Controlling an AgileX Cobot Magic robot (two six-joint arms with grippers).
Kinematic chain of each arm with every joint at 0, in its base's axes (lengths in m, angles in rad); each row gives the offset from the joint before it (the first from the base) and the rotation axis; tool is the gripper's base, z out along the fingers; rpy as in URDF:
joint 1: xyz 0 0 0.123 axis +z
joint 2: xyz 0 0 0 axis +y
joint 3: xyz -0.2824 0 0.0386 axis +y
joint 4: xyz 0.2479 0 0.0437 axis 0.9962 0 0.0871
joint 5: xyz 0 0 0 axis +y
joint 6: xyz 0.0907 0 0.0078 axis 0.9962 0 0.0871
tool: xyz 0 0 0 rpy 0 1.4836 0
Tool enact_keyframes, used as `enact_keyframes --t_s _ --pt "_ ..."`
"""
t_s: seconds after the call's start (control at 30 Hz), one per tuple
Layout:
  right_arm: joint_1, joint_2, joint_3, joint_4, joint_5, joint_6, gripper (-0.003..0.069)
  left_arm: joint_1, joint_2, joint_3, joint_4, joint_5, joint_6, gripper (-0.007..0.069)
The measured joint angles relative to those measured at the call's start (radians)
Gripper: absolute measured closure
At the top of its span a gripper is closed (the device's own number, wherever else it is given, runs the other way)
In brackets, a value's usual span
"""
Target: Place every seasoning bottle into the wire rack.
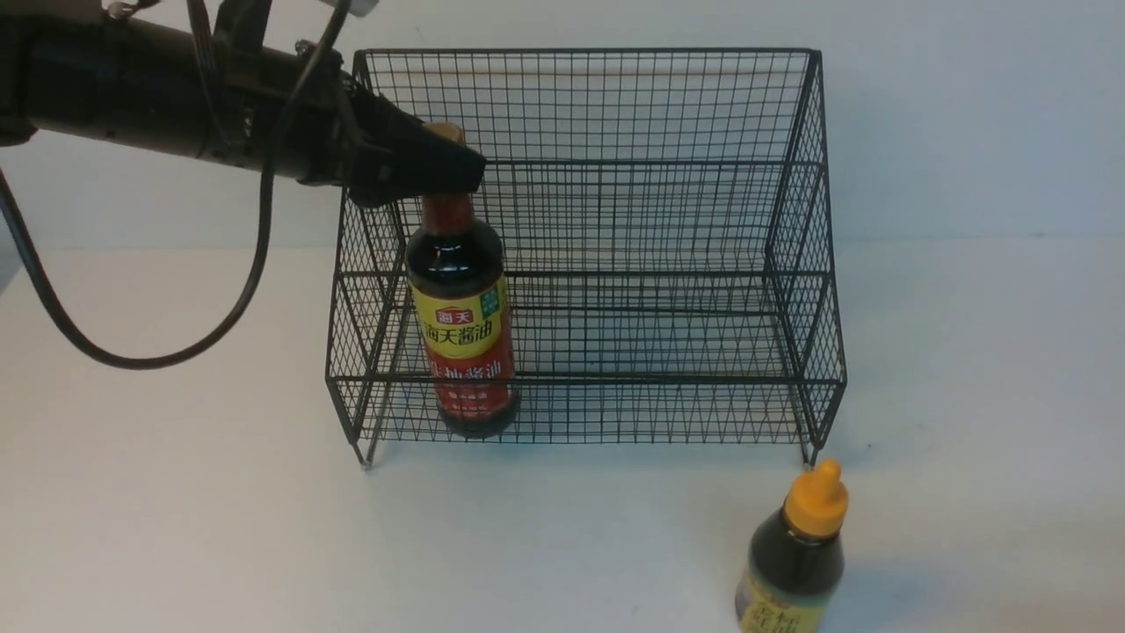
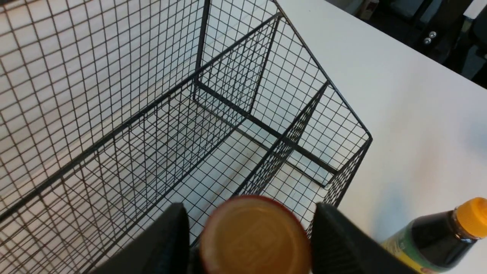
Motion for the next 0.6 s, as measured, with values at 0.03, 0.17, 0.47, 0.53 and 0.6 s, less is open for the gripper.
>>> enact_keyframes --t_s 0.03,0.17,0.47,0.53,0.6 --pt "0.000 0.000 0.000 0.000 0.000 0.000 0.0673 0.003 -0.009 0.000 0.000 0.001 -0.010 0.0226" --pt "0.000 0.000 0.000 0.000 0.000 0.000 0.0673 0.045 -0.068 0.000 0.000 0.031 -0.029 0.0232" --pt "0.000 0.000 0.000 0.000 0.000 0.000 0.0673 0.216 -0.312 0.000 0.036 0.164 -0.182 0.0461" --pt "0.000 0.000 0.000 0.000 0.000 0.000 0.0673 0.235 -0.372 -0.002 0.107 0.166 -0.224 0.0536" --pt "0.000 0.000 0.000 0.000 0.000 0.000 0.0673 0.239 -0.450 -0.003 0.227 0.175 -0.290 0.0595"
